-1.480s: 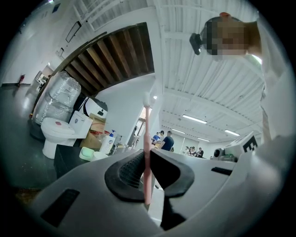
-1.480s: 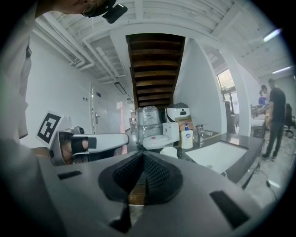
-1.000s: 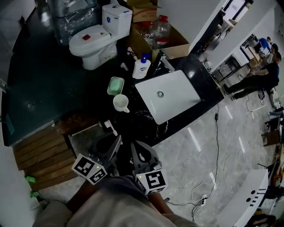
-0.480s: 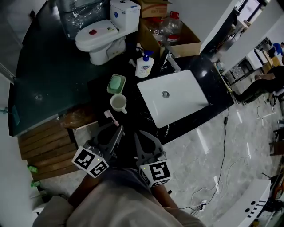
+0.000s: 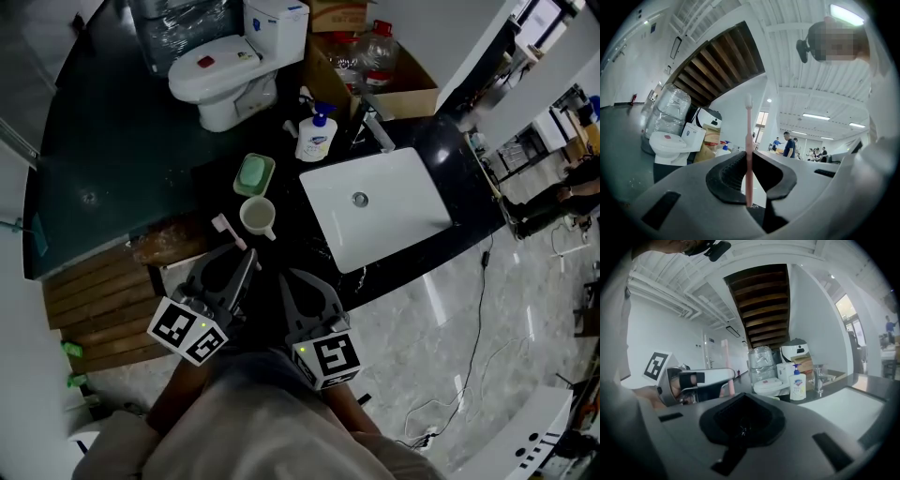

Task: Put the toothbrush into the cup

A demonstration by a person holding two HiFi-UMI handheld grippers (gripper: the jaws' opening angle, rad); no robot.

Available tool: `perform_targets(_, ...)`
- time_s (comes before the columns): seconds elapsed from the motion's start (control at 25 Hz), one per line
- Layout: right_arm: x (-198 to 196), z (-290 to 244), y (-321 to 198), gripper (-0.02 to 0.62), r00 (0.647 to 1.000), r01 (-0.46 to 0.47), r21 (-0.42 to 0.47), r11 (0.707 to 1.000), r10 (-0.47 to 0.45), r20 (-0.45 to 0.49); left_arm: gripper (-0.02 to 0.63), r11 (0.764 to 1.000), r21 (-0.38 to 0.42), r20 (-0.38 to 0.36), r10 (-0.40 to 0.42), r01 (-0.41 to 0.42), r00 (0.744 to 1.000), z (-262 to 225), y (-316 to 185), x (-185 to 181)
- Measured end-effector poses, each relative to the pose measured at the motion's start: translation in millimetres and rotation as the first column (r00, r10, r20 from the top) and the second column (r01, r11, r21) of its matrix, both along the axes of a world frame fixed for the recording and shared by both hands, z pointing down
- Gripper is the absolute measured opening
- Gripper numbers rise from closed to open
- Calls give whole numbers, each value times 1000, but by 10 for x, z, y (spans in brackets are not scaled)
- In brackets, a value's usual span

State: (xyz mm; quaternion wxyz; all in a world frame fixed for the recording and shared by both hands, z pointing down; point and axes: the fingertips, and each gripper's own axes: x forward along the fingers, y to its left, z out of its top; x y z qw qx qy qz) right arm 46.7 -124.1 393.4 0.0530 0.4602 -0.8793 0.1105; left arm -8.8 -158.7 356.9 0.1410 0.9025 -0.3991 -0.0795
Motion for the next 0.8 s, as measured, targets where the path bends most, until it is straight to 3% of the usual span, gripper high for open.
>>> perform_targets(0.8,-120,95,-322,6,999,-47,-36,998,47,-25,46,1000,16,-12,11,-11,1000,-15,-605,-145)
